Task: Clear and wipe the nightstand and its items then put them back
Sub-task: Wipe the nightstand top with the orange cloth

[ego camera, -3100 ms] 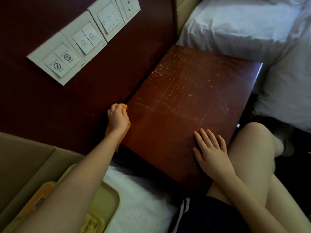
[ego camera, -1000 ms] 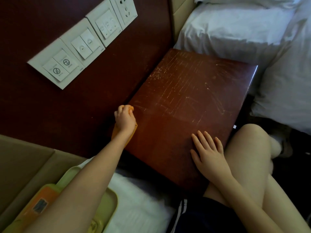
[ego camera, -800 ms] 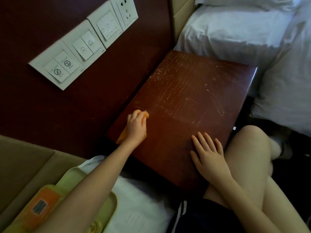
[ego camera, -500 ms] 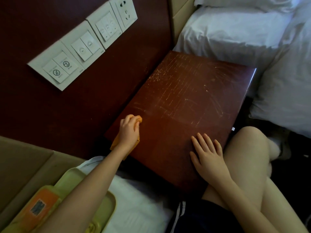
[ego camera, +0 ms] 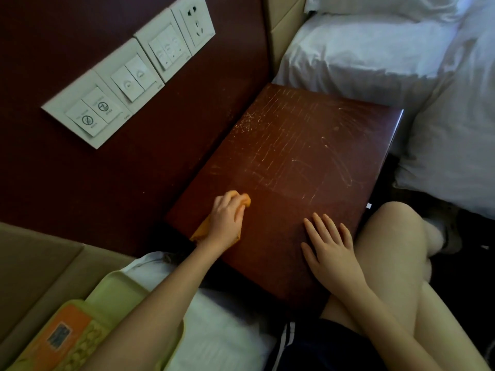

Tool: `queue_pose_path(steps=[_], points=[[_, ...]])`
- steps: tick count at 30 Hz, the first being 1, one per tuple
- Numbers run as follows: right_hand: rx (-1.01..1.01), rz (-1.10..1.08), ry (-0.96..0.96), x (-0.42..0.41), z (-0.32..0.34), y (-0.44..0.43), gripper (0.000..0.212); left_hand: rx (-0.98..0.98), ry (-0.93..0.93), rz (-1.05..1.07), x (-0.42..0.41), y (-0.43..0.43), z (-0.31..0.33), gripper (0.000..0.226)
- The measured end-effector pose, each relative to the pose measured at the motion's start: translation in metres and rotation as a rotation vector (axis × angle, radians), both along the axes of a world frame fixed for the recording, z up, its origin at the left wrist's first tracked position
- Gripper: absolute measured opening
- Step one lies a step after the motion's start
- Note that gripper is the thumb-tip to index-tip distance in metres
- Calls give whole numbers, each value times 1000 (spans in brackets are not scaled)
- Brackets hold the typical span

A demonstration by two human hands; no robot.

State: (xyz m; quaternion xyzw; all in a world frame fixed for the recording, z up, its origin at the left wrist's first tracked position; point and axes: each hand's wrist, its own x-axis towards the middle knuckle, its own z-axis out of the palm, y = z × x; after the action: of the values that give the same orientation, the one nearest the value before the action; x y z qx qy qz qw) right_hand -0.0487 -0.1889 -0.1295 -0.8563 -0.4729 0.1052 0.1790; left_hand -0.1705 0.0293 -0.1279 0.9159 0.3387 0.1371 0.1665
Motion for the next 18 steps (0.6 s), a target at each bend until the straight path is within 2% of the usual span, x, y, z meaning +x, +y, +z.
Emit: queue_pose_path(steps=[2, 4, 12, 15, 18], points=[[0, -5, 1, 0, 0, -1, 52, 22, -25, -72, -16, -4, -2, 26], [4, -11, 0, 0, 0, 0, 52, 48, -23, -43, -25, 4, -2, 25], [16, -20, -16, 0, 0, 1, 50, 16, -43, 462, 9, 42, 7, 26], [16, -24, -21, 0, 0, 1, 50, 16, -22, 426, 23, 34, 8, 26], [15, -23, -23, -1, 1, 1, 51, 21, -5, 219, 23, 17, 4, 28]])
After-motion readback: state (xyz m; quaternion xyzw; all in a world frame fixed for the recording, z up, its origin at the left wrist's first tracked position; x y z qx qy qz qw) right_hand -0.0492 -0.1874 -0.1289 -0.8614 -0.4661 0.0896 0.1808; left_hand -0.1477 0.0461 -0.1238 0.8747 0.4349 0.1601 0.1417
